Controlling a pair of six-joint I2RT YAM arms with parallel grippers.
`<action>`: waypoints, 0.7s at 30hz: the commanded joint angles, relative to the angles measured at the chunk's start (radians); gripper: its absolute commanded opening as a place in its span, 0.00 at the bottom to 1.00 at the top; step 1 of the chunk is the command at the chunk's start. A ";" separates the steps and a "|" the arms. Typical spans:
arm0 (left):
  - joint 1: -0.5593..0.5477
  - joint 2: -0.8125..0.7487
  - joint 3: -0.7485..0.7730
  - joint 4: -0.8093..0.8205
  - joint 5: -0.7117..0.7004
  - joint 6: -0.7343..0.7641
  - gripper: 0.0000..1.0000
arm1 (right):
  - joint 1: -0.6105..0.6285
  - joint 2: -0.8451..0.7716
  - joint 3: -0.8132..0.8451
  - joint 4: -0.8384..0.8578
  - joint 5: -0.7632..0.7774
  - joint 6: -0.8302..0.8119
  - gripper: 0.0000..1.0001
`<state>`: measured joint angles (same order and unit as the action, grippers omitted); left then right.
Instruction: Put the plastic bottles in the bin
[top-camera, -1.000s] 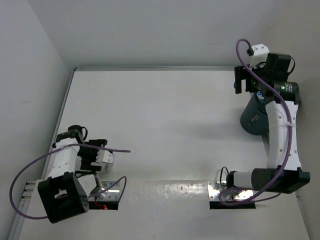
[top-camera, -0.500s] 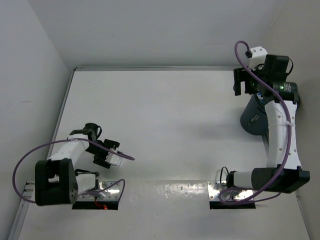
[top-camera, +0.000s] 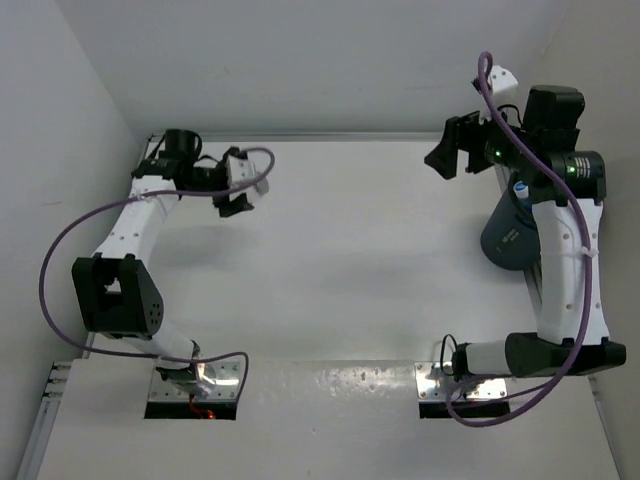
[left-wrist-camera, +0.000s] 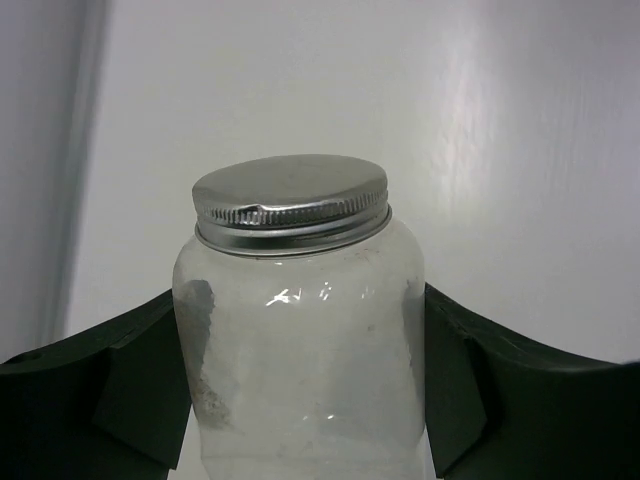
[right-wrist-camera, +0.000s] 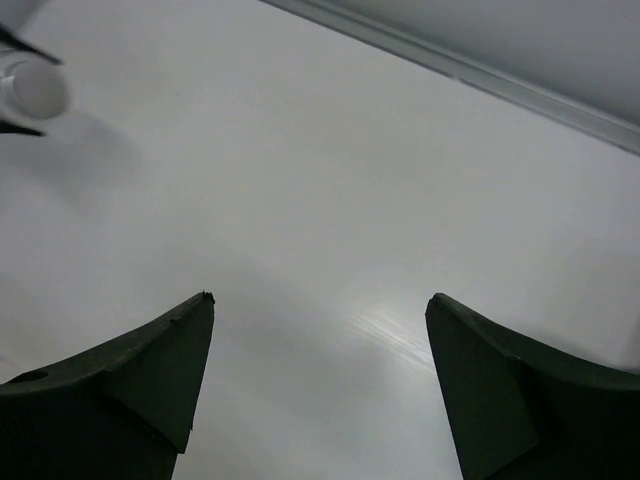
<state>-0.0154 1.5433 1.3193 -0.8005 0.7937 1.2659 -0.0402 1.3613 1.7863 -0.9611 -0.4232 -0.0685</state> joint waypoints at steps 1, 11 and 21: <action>-0.053 0.030 0.193 0.018 0.350 -0.475 0.39 | 0.090 0.010 0.076 0.085 -0.222 0.151 0.84; -0.302 -0.108 0.098 0.919 0.374 -1.602 0.39 | 0.319 0.102 0.183 0.235 -0.365 0.443 0.88; -0.442 -0.120 0.124 0.955 0.334 -1.654 0.39 | 0.425 0.094 0.094 0.256 -0.394 0.473 0.93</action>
<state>-0.4191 1.4677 1.4071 0.0780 1.1248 -0.3225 0.3756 1.4689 1.8935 -0.7540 -0.7776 0.3668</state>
